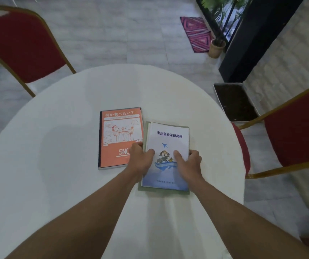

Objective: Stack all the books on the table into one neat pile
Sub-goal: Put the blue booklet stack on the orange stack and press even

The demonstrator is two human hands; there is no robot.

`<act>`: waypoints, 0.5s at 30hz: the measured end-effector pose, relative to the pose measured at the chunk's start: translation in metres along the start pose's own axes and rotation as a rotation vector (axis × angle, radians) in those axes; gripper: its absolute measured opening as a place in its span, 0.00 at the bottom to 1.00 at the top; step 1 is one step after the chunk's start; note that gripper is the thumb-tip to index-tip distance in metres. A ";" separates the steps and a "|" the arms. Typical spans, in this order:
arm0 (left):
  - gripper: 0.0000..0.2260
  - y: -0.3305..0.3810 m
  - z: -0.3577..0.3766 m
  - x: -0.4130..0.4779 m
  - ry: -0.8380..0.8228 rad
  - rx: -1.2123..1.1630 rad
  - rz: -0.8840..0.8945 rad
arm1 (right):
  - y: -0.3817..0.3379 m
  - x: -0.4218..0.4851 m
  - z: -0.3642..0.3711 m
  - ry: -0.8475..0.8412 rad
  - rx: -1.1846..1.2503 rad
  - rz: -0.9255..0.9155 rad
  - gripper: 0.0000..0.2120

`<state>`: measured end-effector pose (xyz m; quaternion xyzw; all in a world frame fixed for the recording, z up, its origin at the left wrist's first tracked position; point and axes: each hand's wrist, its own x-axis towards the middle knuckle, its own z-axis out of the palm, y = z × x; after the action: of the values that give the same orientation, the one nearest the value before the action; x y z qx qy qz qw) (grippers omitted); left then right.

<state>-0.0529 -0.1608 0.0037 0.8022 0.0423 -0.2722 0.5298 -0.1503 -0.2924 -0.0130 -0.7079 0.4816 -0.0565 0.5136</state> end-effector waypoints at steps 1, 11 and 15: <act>0.13 0.003 -0.010 0.006 0.008 0.000 0.009 | -0.009 0.001 0.010 -0.007 -0.001 -0.020 0.25; 0.10 0.002 -0.098 0.069 0.154 0.189 0.119 | -0.085 0.024 0.109 -0.167 -0.094 -0.147 0.21; 0.14 -0.004 -0.114 0.093 0.147 0.220 0.076 | -0.096 0.033 0.135 -0.191 -0.158 -0.168 0.18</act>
<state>0.0691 -0.0796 -0.0114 0.8741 0.0203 -0.1955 0.4443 0.0048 -0.2246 -0.0142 -0.7861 0.3725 0.0064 0.4933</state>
